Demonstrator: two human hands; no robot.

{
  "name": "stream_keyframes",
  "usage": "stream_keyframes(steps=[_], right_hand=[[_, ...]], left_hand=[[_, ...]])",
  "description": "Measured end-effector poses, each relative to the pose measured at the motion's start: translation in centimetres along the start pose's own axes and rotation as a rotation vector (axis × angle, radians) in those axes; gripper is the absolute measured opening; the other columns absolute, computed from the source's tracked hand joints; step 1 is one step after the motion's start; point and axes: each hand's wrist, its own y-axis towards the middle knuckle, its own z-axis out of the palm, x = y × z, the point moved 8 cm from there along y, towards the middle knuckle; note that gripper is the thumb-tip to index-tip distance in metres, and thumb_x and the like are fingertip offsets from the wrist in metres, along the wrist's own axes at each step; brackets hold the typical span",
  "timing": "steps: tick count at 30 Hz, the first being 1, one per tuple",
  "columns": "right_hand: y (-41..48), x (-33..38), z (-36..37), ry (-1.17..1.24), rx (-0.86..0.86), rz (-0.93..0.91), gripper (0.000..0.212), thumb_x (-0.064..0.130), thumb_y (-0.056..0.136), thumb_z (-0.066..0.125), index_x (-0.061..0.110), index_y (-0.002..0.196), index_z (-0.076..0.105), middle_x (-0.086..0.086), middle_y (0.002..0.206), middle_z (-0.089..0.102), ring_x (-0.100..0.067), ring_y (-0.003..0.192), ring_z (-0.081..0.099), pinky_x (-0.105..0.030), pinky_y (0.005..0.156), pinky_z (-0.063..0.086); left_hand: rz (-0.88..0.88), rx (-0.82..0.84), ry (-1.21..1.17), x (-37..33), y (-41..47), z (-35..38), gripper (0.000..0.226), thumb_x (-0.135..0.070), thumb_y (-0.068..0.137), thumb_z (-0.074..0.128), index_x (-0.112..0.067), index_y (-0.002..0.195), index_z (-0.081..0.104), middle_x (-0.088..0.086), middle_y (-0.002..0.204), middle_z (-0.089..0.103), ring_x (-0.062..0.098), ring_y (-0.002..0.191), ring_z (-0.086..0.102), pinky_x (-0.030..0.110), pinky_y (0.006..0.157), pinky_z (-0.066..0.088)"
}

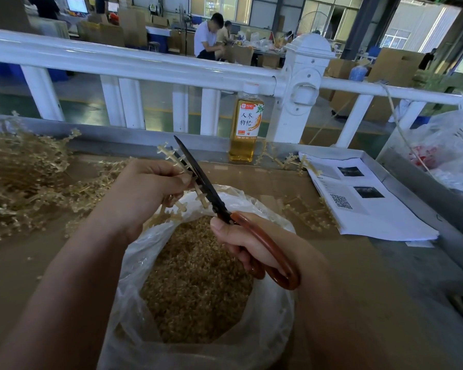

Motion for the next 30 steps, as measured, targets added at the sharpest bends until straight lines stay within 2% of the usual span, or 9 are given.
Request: stream_keyframes(steps=[3,6,9,12,16,18,22,26,30], right_hand=[[0.2,-0.1,0.3,0.044,0.016,0.005,0.027,0.054,0.091,0.04,0.036,0.071,0.038,0.003,0.063,0.041,-0.012,0.05,0.04,-0.034,0.062,0.042],[0.3,-0.1,0.3,0.038,0.023,-0.011,0.031,0.053,0.092,0.04,0.031,0.07,0.039,0.002,0.059,0.04,-0.013,0.046,0.037,-0.03,0.052,0.038],[0.3,-0.2,0.2,0.039,0.019,-0.005,0.033,0.053,0.092,0.04,0.028,0.071,0.04,0.0,0.058,0.04,-0.013,0.044,0.035,-0.027,0.047,0.035],[0.2,-0.2,0.2,0.048,0.029,-0.001,0.03,0.054,0.092,0.04,0.03,0.073,0.041,0.0,0.059,0.039,-0.011,0.044,0.035,-0.026,0.047,0.034],[0.3,0.1,0.0,0.0,0.015,-0.019,0.029,0.053,0.092,0.039,0.034,0.071,0.038,0.003,0.06,0.041,-0.008,0.044,0.038,-0.026,0.049,0.037],[0.3,0.4,0.0,-0.02,0.004,-0.039,0.03,0.052,0.093,0.037,0.034,0.069,0.038,0.003,0.057,0.041,-0.007,0.042,0.039,-0.027,0.05,0.038],[0.3,0.6,-0.4,-0.059,-0.048,-0.048,0.031,0.054,0.091,0.036,0.036,0.066,0.037,0.011,0.041,0.048,0.002,0.031,0.042,-0.017,0.044,0.036],[0.1,1.1,-0.4,-0.063,-0.05,-0.048,0.03,0.05,0.094,0.034,0.035,0.067,0.037,0.005,0.056,0.042,0.002,0.03,0.041,-0.011,0.039,0.035],[-0.3,1.8,-0.3,-0.024,-0.049,-0.048,0.033,0.041,0.098,0.034,0.027,0.068,0.038,0.002,0.058,0.038,-0.001,0.039,0.037,-0.016,0.047,0.035]], left_hand=[[-0.005,-0.012,-0.001,0.0,0.0,0.0,0.036,0.001,0.083,0.059,-0.02,0.057,0.073,0.017,0.074,0.058,0.023,0.071,0.045,0.03,0.064,0.036],[-0.006,-0.02,0.009,0.1,0.0,-0.1,0.033,0.001,0.083,0.059,-0.017,0.058,0.073,0.017,0.072,0.059,0.023,0.07,0.045,0.031,0.064,0.037],[0.004,-0.021,0.029,0.2,0.0,-0.1,0.038,0.0,0.084,0.058,-0.024,0.059,0.074,0.01,0.065,0.06,0.022,0.069,0.046,0.031,0.067,0.038],[0.01,-0.02,0.032,0.1,0.0,-0.1,0.039,0.0,0.085,0.057,-0.025,0.06,0.075,0.004,0.06,0.06,0.021,0.069,0.046,0.031,0.067,0.038],[-0.005,0.001,-0.001,0.0,0.0,0.0,0.039,0.0,0.085,0.057,-0.024,0.06,0.075,0.009,0.064,0.059,0.022,0.068,0.047,0.032,0.066,0.038],[-0.021,0.019,0.0,0.0,-0.1,0.2,0.038,0.001,0.084,0.057,-0.022,0.06,0.075,0.008,0.063,0.059,0.02,0.064,0.048,0.03,0.064,0.038],[-0.039,0.062,0.009,0.0,-0.1,0.8,0.037,0.003,0.083,0.057,-0.019,0.059,0.074,0.011,0.067,0.062,0.011,0.054,0.05,0.026,0.059,0.038],[-0.039,0.106,0.009,0.0,-0.1,1.3,0.032,0.004,0.083,0.055,-0.013,0.064,0.074,0.01,0.069,0.064,0.006,0.052,0.051,0.019,0.052,0.04],[-0.046,0.138,-0.034,0.1,-0.2,1.5,0.033,0.004,0.082,0.054,-0.015,0.065,0.075,0.001,0.063,0.067,0.005,0.052,0.053,0.015,0.049,0.041]])
